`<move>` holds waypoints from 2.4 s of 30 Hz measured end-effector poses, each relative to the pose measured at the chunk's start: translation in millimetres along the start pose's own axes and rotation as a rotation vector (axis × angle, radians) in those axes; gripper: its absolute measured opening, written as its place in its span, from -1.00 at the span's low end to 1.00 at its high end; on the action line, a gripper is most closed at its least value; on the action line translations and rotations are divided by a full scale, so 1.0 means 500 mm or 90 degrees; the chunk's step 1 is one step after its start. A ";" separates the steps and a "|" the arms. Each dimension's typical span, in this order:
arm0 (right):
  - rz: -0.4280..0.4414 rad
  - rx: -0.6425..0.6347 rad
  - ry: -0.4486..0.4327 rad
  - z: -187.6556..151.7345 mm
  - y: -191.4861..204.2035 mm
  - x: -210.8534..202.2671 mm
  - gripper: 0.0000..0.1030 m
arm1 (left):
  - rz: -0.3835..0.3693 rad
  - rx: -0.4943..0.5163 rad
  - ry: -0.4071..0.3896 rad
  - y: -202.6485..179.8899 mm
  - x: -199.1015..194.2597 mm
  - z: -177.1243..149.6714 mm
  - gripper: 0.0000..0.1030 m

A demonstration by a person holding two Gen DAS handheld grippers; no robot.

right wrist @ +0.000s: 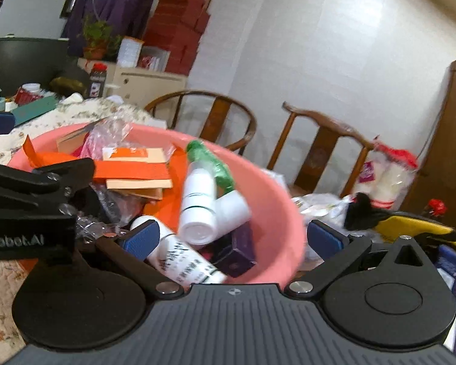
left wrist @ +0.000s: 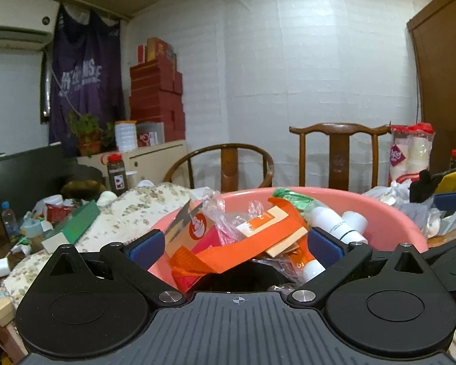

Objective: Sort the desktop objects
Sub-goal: 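Withdraw both grippers from the basin toward the table, then reach the left gripper to the white USB cable and grasp it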

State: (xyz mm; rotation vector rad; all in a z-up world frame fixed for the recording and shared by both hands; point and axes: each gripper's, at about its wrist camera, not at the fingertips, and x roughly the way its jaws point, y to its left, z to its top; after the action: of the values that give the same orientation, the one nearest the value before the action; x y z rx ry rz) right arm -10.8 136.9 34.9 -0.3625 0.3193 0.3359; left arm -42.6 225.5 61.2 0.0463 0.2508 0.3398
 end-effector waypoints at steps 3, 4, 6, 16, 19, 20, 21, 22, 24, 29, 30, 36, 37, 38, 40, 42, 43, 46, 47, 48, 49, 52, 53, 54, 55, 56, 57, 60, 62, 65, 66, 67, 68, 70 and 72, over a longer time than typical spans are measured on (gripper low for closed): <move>-0.029 0.008 -0.016 -0.011 -0.016 -0.024 1.00 | -0.001 0.000 -0.013 -0.012 -0.021 0.003 1.00; -0.038 0.012 -0.020 -0.016 -0.023 -0.032 1.00 | -0.006 0.001 -0.016 -0.018 -0.028 0.003 1.00; -0.046 0.030 -0.024 -0.031 -0.041 -0.050 1.00 | -0.020 0.001 -0.022 -0.032 -0.042 0.002 1.00; -0.108 0.122 -0.026 -0.116 -0.148 -0.133 1.00 | -0.109 0.016 -0.017 -0.142 -0.083 -0.026 1.00; -0.124 0.136 -0.018 -0.141 -0.174 -0.151 1.00 | -0.131 0.015 -0.013 -0.173 -0.091 -0.033 1.00; -0.132 0.142 -0.015 -0.149 -0.183 -0.154 1.00 | -0.137 0.017 -0.012 -0.184 -0.095 -0.037 1.00; -0.138 0.145 -0.012 -0.157 -0.190 -0.159 1.00 | -0.141 0.020 -0.012 -0.193 -0.098 -0.039 1.00; -0.142 0.148 -0.007 -0.163 -0.196 -0.161 1.00 | -0.146 0.023 -0.012 -0.202 -0.102 -0.041 1.00; -0.155 0.153 -0.002 -0.178 -0.208 -0.168 1.00 | -0.155 0.027 -0.010 -0.220 -0.105 -0.043 1.00; -0.171 0.174 0.009 -0.207 -0.239 -0.184 1.00 | -0.175 0.039 -0.008 -0.252 -0.113 -0.048 1.00; -0.173 0.177 0.010 -0.212 -0.243 -0.186 1.00 | -0.176 0.042 -0.008 -0.257 -0.116 -0.050 1.00; -0.143 0.230 0.038 -0.257 -0.269 -0.197 1.00 | -0.183 0.057 0.004 -0.265 -0.138 -0.086 1.00; -0.138 0.238 0.045 -0.270 -0.272 -0.199 1.00 | -0.183 0.059 0.011 -0.263 -0.140 -0.096 1.00; -0.138 0.243 0.049 -0.283 -0.272 -0.202 1.00 | -0.184 0.064 0.022 -0.260 -0.143 -0.109 1.00; -0.141 0.252 0.055 -0.308 -0.275 -0.208 1.00 | -0.184 0.076 0.040 -0.253 -0.153 -0.134 1.00; -0.145 0.264 0.065 -0.330 -0.280 -0.215 1.00 | -0.175 0.085 0.055 -0.243 -0.164 -0.160 1.00; -0.143 0.270 0.068 -0.339 -0.281 -0.219 1.00 | -0.173 0.089 0.064 -0.238 -0.169 -0.173 1.00; -0.137 0.282 0.067 -0.361 -0.282 -0.232 1.00 | -0.165 0.102 0.084 -0.231 -0.182 -0.206 1.00; -0.135 0.283 0.069 -0.366 -0.280 -0.234 1.00 | -0.161 0.106 0.090 -0.225 -0.188 -0.217 1.00; -0.132 0.282 0.071 -0.370 -0.278 -0.236 1.00 | -0.157 0.108 0.094 -0.224 -0.190 -0.224 1.00; -0.130 0.281 0.071 -0.372 -0.276 -0.237 0.99 | -0.156 0.111 0.098 -0.223 -0.192 -0.231 1.00; -0.124 0.270 0.075 -0.378 -0.267 -0.238 0.99 | -0.159 0.122 0.117 -0.226 -0.190 -0.251 1.00; -0.121 0.265 0.077 -0.380 -0.264 -0.239 1.00 | -0.161 0.125 0.123 -0.229 -0.188 -0.255 1.00; -0.119 0.261 0.077 -0.382 -0.261 -0.240 1.00 | -0.164 0.127 0.128 -0.234 -0.186 -0.258 1.00; -0.118 0.259 0.075 -0.383 -0.260 -0.242 1.00 | -0.171 0.128 0.133 -0.237 -0.183 -0.261 1.00; -0.119 0.256 0.073 -0.385 -0.259 -0.244 1.00 | -0.180 0.127 0.138 -0.241 -0.183 -0.264 1.00; -0.122 0.253 0.072 -0.386 -0.259 -0.247 1.00 | -0.190 0.126 0.142 -0.245 -0.183 -0.264 1.00; -0.127 0.247 0.063 -0.393 -0.266 -0.263 1.00 | -0.223 0.118 0.151 -0.259 -0.184 -0.265 1.00; -0.135 0.247 0.053 -0.399 -0.274 -0.278 1.00 | -0.244 0.114 0.160 -0.273 -0.188 -0.268 1.00; -0.155 0.260 0.046 -0.406 -0.294 -0.293 1.00 | -0.275 0.116 0.169 -0.296 -0.201 -0.269 1.00; -0.156 0.268 0.043 -0.407 -0.301 -0.298 1.00 | -0.287 0.115 0.176 -0.303 -0.206 -0.267 1.00; -0.157 0.278 0.039 -0.408 -0.307 -0.303 1.00 | -0.289 0.107 0.176 -0.307 -0.212 -0.265 1.00; -0.155 0.287 0.033 -0.409 -0.313 -0.308 1.00 | -0.291 0.100 0.168 -0.309 -0.223 -0.261 1.00; -0.154 0.298 0.023 -0.411 -0.320 -0.315 1.00 | -0.312 0.099 0.161 -0.312 -0.242 -0.250 1.00; -0.155 0.302 0.019 -0.413 -0.326 -0.317 1.00 | -0.343 0.108 0.161 -0.321 -0.262 -0.243 1.00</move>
State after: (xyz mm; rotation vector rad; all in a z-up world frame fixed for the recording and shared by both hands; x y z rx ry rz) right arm -141.9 -129.6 -43.8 0.0623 0.3687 0.0099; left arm -140.4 30.6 -39.4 0.1005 0.5276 -0.2158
